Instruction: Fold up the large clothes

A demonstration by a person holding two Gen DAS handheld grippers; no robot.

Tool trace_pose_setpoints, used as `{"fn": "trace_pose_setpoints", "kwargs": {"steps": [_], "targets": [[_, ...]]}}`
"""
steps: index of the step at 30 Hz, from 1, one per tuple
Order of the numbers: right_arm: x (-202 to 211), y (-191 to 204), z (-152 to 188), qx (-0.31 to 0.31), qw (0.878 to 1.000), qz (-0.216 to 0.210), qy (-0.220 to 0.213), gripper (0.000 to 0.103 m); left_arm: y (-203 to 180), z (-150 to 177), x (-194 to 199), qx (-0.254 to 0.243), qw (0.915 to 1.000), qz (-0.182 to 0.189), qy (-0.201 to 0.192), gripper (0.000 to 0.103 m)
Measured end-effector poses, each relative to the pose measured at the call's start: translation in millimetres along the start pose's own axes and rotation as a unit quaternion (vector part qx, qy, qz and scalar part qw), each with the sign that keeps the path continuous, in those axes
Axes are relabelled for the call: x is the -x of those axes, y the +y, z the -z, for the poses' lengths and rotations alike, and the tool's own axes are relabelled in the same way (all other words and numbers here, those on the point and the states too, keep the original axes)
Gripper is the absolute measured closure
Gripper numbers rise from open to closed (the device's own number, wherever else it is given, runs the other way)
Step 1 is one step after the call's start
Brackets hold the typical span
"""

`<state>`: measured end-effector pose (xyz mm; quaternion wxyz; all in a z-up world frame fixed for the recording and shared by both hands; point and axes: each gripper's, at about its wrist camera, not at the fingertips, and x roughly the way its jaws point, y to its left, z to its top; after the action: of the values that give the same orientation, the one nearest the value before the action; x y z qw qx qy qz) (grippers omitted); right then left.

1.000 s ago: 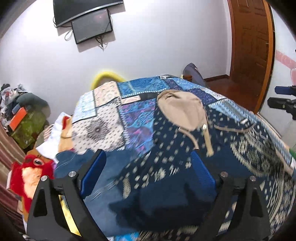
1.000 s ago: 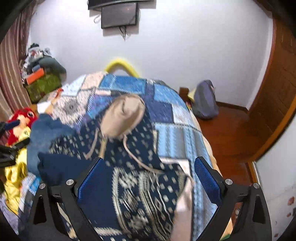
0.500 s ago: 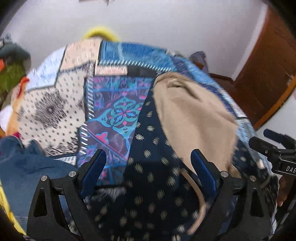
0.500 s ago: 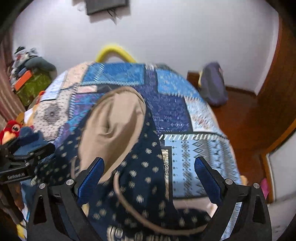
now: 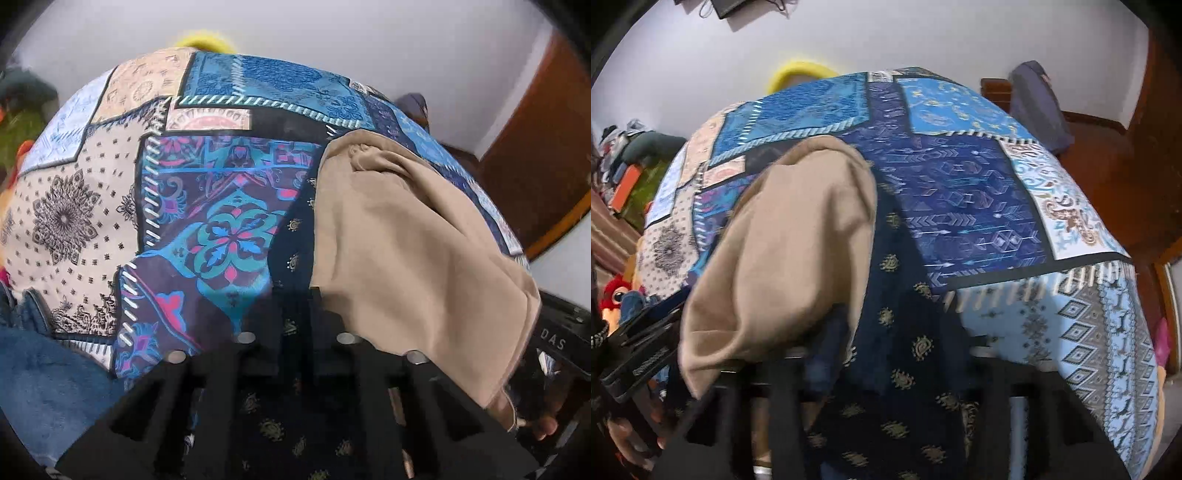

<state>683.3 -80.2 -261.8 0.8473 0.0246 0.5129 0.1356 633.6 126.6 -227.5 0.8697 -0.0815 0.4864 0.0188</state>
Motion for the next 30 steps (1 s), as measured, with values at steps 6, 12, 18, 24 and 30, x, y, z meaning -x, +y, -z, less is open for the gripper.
{"fn": "trace_pose_setpoints", "kwargs": {"steps": [6, 12, 18, 24, 30], "targets": [[50.3, 14.8, 16.2, 0.047, 0.998, 0.001, -0.032, 0.093, -22.8, 11.2, 78.3, -0.067, 0.9962, 0.013, -0.055, 0.092], [134.8, 22.9, 49.6, 0.076, 0.994, -0.020, -0.075, 0.094, -29.7, 41.2, 164.3, -0.099, 0.9905, 0.042, -0.086, 0.092], [213.8, 28.8, 111.9, 0.098, 0.989, -0.037, -0.106, 0.094, -14.2, 93.6, 220.3, -0.094, 0.9894, 0.075, -0.082, 0.092], [246.5, 23.8, 176.6, 0.095, 0.989, -0.042, -0.107, 0.094, 3.1, 156.5, 239.3, -0.070, 0.9911, 0.098, -0.055, 0.092], [252.8, 10.8, 236.8, 0.087, 0.991, -0.031, -0.094, 0.094, 12.0, 204.3, 226.0, -0.065, 0.9944, 0.077, -0.033, 0.093]]}}
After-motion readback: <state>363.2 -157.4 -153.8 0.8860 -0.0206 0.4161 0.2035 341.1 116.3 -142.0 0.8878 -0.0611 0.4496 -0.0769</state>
